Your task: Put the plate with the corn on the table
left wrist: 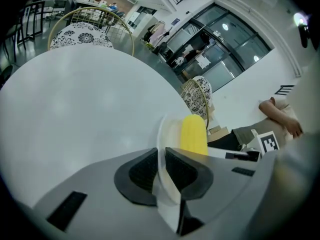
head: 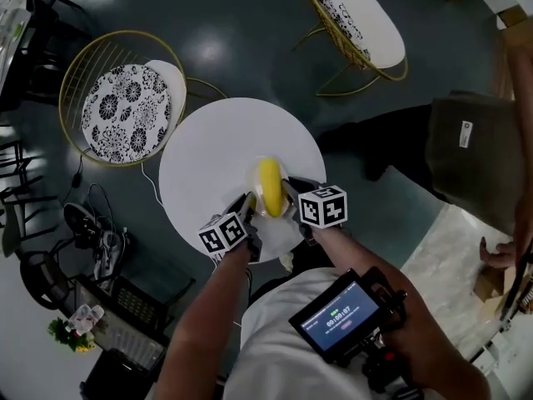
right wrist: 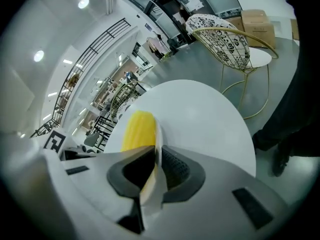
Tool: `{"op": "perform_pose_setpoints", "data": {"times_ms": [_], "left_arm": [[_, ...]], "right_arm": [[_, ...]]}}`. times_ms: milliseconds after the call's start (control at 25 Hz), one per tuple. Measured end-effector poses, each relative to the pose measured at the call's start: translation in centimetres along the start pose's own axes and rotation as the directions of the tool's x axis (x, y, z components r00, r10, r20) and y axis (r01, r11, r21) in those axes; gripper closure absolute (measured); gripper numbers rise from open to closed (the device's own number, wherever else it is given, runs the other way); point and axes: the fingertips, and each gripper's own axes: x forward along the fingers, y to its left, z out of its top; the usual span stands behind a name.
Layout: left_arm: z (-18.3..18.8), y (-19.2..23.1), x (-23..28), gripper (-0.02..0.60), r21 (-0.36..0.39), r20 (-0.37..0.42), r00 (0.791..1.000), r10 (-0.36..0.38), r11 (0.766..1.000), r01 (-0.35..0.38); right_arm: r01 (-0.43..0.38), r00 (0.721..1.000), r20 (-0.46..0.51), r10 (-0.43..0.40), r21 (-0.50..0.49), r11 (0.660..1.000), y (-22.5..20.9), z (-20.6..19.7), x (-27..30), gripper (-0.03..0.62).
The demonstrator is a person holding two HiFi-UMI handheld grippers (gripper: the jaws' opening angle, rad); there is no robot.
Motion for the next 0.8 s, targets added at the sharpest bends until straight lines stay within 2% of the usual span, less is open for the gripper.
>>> {"op": "perform_pose_setpoints", "data": {"times_ms": [160, 360, 520, 680, 800], "left_arm": [[0.1, -0.2, 0.0, 0.541, 0.014, -0.001, 1.000, 0.008, 1.000, -0.008], [0.1, -0.7, 0.1, 0.540, 0.072, -0.026, 0.998, 0.059, 0.996, -0.057], [-0.1, -1.1, 0.3, 0.540, 0.095, -0.045, 0.995, 0.086, 0.992, -0.081], [1.3, -0.6, 0.7, 0.538, 0.133, -0.040, 0.993, 0.115, 0.985, -0.108], [0.6, -0.8, 0.5, 0.524, 0.152, -0.050, 0.991, 0.126, 0.981, -0.117]], "right_arm": [[0.017, 1.000, -0.006, -0.017, -0.027, 1.000, -0.1, 0.1, 0.3, 0.549], [0.030, 0.999, -0.019, -0.032, -0.073, 0.997, -0.3, 0.1, 0.4, 0.549], [0.053, 0.998, -0.030, -0.058, -0.142, 0.988, -0.5, 0.1, 0.1, 0.549], [0.071, 0.997, -0.024, -0.077, -0.195, 0.978, -0.3, 1.3, 1.2, 0.548], [0.081, 0.995, -0.037, -0.091, -0.215, 0.973, -0.2, 0.5, 1.1, 0.543]]}}
